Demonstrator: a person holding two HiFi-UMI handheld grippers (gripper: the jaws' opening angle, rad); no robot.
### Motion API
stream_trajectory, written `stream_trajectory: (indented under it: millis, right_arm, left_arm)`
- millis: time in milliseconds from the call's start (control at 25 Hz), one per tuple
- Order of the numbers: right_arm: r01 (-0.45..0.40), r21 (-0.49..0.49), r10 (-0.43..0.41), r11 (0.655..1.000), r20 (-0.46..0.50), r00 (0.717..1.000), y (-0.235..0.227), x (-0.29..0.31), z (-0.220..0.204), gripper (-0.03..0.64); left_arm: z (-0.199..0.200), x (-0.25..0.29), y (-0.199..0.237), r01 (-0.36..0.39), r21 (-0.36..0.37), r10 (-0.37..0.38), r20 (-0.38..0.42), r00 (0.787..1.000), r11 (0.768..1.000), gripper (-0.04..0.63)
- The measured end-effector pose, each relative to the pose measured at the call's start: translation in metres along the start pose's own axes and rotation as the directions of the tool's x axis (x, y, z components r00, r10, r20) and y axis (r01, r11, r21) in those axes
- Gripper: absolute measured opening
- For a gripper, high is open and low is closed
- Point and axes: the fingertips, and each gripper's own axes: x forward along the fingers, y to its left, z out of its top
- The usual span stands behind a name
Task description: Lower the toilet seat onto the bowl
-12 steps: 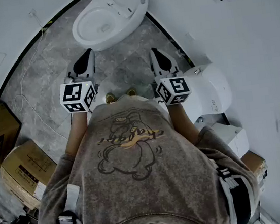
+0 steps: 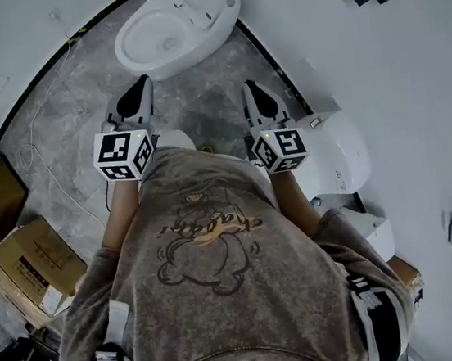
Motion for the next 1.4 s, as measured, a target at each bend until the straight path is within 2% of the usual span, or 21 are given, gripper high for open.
stream_trajectory:
  millis: [360, 720, 1120, 1400]
  right_arm:
    - [0.006, 0.017, -0.006, 1.0, -0.014, 1.0, -0.033, 0.017, -0.005, 0.028]
    - [0.043, 0.003, -0.043, 0.999, -0.019, 0.999, -0.079, 0.075, 0.013, 0.028]
    - [0.04, -0.008, -0.04, 0.999, -0.033, 0.999, -0.094, 0.197, 0.048, 0.028]
    - [0.062, -0.024, -0.062, 0.998, 0.009, 0.998, -0.101, 0.271, 0.089, 0.028]
  left_arm:
    - [-0.001, 0.041, 0.001, -0.01, -0.004, 0.01, -0.006, 1.0, 1.0, 0.01]
    - [0.011, 0.119, 0.031, 0.022, -0.004, -0.022, -0.015, 1.0, 1.0, 0.011]
    - [0.046, 0.213, 0.111, 0.067, -0.025, -0.068, -0.017, 0.998, 0.997, 0.01]
    - [0.074, 0.274, 0.169, 0.093, -0.024, -0.093, -0.019, 0.995, 0.995, 0.01]
